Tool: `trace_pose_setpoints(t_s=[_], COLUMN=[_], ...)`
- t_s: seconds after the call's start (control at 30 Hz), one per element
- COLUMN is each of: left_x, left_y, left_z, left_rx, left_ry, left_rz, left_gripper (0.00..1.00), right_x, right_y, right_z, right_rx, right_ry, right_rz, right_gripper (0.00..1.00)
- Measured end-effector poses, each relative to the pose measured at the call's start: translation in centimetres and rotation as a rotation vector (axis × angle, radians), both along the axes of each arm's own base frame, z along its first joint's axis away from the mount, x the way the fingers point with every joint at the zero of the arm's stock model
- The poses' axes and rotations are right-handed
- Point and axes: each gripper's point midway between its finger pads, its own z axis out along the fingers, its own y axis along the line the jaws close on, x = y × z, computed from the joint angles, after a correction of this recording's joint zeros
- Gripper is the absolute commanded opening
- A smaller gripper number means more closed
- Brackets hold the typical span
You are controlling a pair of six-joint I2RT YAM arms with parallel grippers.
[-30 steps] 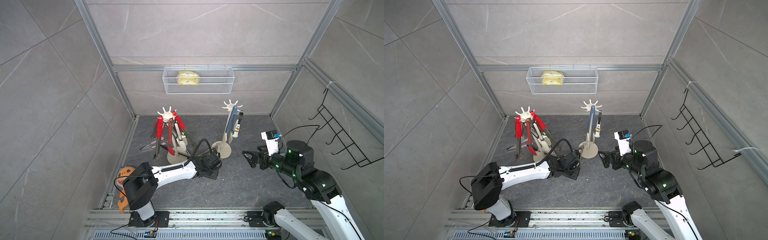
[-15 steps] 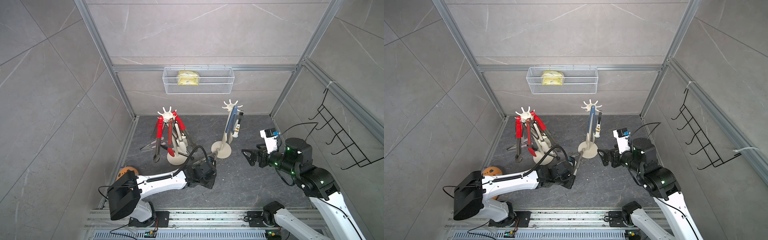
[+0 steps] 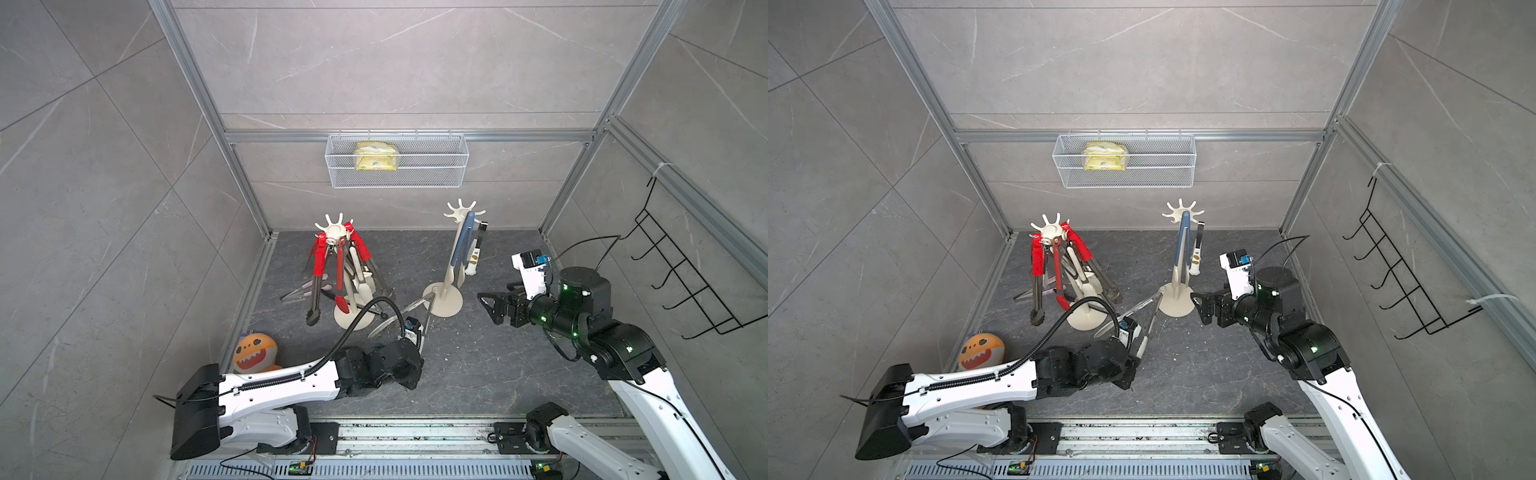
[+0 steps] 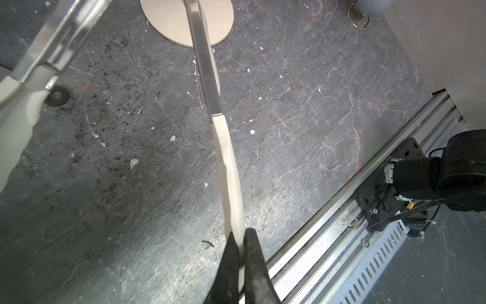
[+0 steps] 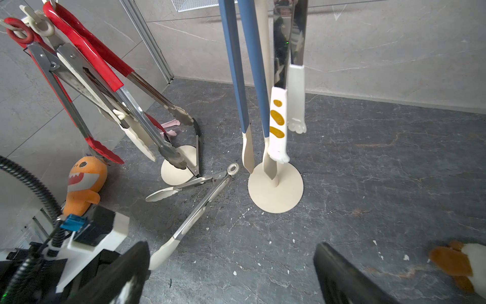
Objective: Hang food tongs on kitchen utensil racks
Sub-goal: Pick up the food tongs from the center of the board, then hang the food tongs on the rack.
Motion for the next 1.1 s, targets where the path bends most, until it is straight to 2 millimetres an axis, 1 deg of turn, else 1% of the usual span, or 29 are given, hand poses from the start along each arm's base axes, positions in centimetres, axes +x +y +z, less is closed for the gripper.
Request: trace_pose_setpoints(t_s=[0.2,0.37,0.5,0.73,0.83,0.93,1.1], left_x=[-0.9,-0.9,-0.8,-0.2,-0.1,-0.1,0.2], left_y=[1.0,1.9,2.2,1.4,1.2,1.0,0.9], left_z=[1.5,3.6,6.4,12.4,14.3,15.2,16.1], left_rx=[0.034,0.019,-0.016,-0.093,-0.113,-0.121,-0.108], left_ry=[-0.078,-0.145,-0.209,-0.322,-0.363,-0.394,-0.439], left_rz=[-0.005,0.007,0.008,-0.016,-0.029,-0.045,-0.052], left_gripper=[0.00,0.00,0.00,0.00,0.00,0.00,0.00], right_x=[0.3,0.4,0.5,0.6,0.6,0.6,0.6], right_y=[0.1,0.1,0.1,0.1,0.1,0.1,0.1], right_z=[0.4,0.5,0.7,1.0,1.0,1.0,0.9], right_rx=[0.003,0.002,0.002,0.005,0.005,0.005,0.002], right_ry=[-0.008,-0.010,-0.015,-0.022,-0.022,-0.022,-0.022], right_rz=[0.000,-0.003,-0.007,-0.007,-0.007,-0.007,-0.006], right_gripper=[1.00,1.00,1.00,1.00,0.99,1.00,1.00])
